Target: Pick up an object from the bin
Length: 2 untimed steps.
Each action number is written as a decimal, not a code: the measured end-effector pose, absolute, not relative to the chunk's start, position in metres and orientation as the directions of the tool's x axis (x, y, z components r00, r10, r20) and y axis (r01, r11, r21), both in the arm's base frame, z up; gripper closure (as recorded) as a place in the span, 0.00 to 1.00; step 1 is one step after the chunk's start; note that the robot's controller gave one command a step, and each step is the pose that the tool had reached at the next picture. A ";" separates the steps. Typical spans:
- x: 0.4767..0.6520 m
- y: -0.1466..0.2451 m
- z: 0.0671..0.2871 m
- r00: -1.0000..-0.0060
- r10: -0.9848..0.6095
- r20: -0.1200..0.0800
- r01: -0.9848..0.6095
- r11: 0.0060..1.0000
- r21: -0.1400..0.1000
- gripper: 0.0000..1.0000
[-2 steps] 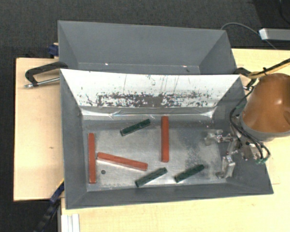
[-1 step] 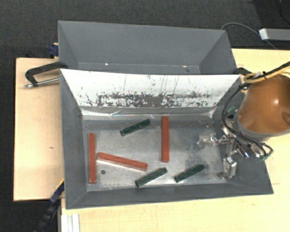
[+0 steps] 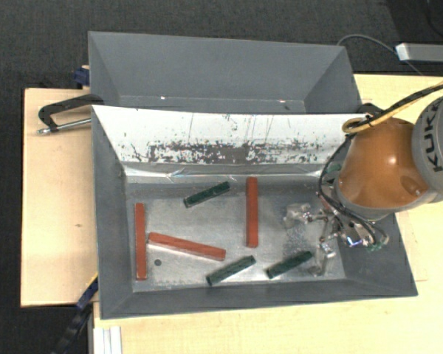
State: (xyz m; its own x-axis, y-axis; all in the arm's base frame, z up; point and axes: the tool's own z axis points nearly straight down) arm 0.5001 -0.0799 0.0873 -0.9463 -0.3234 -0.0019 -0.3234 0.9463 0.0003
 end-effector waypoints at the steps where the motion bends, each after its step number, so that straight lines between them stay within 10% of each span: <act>1: 0.513 -0.035 0.071 -0.573 -0.820 -0.005 -0.820 0.573 -0.004 1.00; 2: 0.514 -0.035 0.071 -0.573 -0.819 -0.005 -0.819 0.573 -0.004 1.00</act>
Offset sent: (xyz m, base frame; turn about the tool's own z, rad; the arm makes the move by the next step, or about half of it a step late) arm 0.0000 0.0000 0.0000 0.0000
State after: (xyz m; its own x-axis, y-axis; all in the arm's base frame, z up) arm 0.5139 -0.0348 0.0714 -0.5733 -0.8194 -0.0045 -0.8193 0.5733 -0.0042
